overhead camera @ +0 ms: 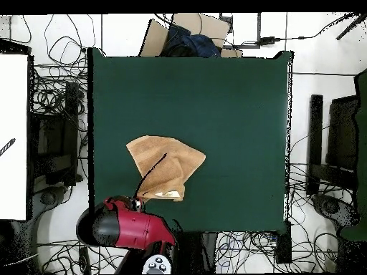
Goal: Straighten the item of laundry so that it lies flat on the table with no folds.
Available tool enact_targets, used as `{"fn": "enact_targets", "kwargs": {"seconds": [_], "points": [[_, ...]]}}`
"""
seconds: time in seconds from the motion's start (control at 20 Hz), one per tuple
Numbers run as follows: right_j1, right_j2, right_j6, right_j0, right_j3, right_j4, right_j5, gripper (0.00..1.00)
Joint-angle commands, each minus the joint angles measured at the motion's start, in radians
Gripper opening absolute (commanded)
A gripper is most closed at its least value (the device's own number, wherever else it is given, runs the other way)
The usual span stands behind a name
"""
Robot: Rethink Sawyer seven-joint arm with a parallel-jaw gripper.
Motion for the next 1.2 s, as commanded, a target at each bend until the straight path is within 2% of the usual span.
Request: {"fn": "enact_targets", "kwargs": {"seconds": [0.05,0.75,0.8,1.2], "points": [[0.032,0.063,0.309,-0.006,0.092,0.069,-0.046,0.0],[0.024,0.046,0.31,0.02,0.095,0.088,-0.043,0.0],[0.024,0.041,0.309,0.024,0.092,0.088,-0.039,1.0],[0.024,0.03,0.316,0.04,0.089,0.095,-0.029,1.0]]}}
